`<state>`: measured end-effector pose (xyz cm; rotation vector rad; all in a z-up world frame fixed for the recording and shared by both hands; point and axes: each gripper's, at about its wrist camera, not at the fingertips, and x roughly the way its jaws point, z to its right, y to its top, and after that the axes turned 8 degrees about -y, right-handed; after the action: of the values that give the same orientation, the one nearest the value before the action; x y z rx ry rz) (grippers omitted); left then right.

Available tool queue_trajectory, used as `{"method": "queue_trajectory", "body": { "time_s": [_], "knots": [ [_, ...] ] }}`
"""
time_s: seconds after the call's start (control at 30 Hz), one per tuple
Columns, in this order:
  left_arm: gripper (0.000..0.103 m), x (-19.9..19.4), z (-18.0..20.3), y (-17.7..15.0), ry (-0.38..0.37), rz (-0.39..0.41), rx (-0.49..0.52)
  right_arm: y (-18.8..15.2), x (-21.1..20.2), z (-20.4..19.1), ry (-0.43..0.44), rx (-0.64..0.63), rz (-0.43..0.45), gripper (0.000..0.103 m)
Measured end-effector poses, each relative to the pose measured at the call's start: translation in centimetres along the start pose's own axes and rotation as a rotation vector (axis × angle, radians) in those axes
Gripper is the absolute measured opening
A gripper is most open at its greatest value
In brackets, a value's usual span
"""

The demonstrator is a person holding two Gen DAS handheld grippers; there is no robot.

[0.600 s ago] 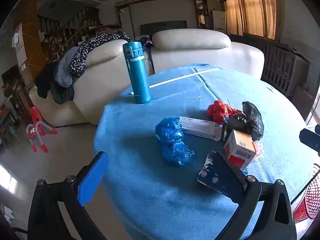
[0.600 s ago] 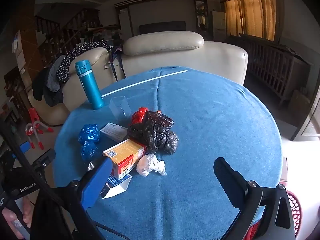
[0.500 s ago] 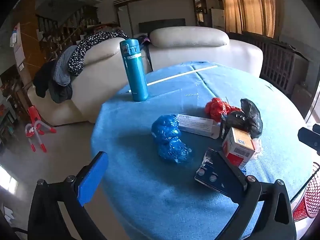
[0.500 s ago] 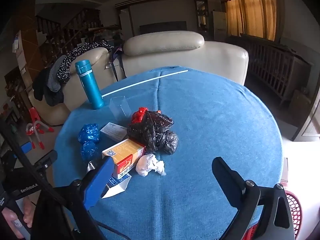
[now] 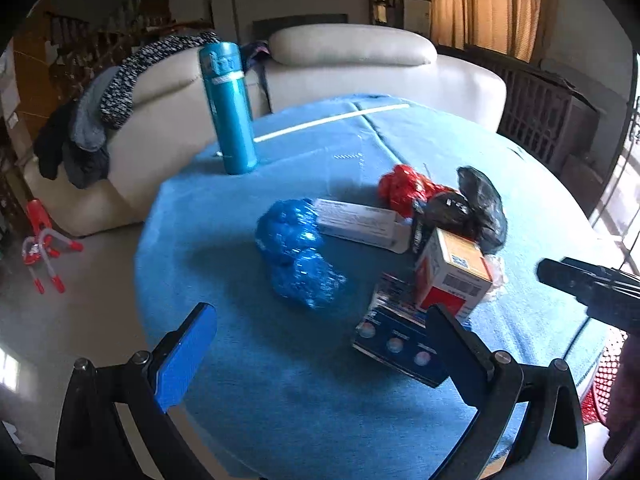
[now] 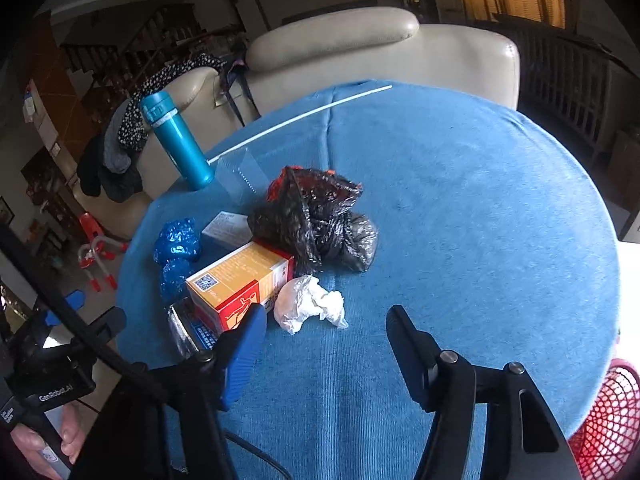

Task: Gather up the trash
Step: 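Reach the right gripper to the crumpled white tissue and grasp it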

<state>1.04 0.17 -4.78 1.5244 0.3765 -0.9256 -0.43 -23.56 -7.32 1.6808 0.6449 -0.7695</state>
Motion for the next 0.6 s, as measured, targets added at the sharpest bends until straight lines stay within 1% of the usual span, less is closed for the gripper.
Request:
{"method": "queue_trajectory", "body": {
  "time_s": [0.03, 0.07, 0.1, 0.2, 0.27, 0.33, 0.43, 0.47, 0.5, 0.53, 0.57, 0.6],
  "knots": [
    [0.103, 0.3, 0.0, 0.0, -0.018, -0.01, 0.0, 0.0, 0.2, -0.1, 0.006, -0.006, 0.014, 0.065],
    [0.103, 0.6, 0.1, -0.1, -0.041, -0.024, -0.001, 0.3, 0.5, -0.3, 0.026, -0.005, -0.004, 0.065],
    [0.103, 1.0, 0.2, -0.2, -0.066, -0.039, -0.003, 0.3, 0.8, -0.3, 0.028, -0.014, -0.021, 0.064],
    [0.103, 2.1, 0.4, -0.5, -0.13, -0.085, -0.012, 0.6, 2.8, -0.9, 0.034, -0.052, -0.038, 0.054],
    [0.103, 2.7, 0.4, -0.8, -0.164, -0.115, -0.022, 0.6, 4.6, -1.0, 0.046, -0.054, -0.087, 0.05],
    [0.103, 3.4, 0.1, -0.9, -0.196, -0.141, -0.044, 0.5, 6.1, -0.9, 0.051, -0.059, -0.132, 0.042],
    [0.103, 4.4, -0.4, -0.9, -0.27, -0.18, -0.108, 0.6, 7.5, -1.4, 0.091, -0.056, -0.131, 0.038],
    [0.103, 4.7, -0.5, -0.9, -0.287, -0.188, -0.124, 0.7, 7.6, -1.5, 0.107, -0.05, -0.111, 0.035],
    [0.103, 5.1, -0.6, -0.9, -0.306, -0.196, -0.139, 0.8, 7.6, -1.5, 0.122, -0.052, -0.117, 0.032],
    [0.103, 5.4, -0.5, -0.9, -0.315, -0.201, -0.143, 0.8, 7.6, -1.6, 0.127, -0.057, -0.125, 0.03],
    [0.103, 5.9, -0.4, -0.8, -0.315, -0.205, -0.142, 0.7, 7.4, -1.8, 0.127, -0.064, -0.113, 0.029],
    [0.103, 6.3, -0.2, -0.7, -0.317, -0.21, -0.143, 0.6, 7.3, -1.8, 0.126, -0.068, -0.105, 0.026]
  ]
}}
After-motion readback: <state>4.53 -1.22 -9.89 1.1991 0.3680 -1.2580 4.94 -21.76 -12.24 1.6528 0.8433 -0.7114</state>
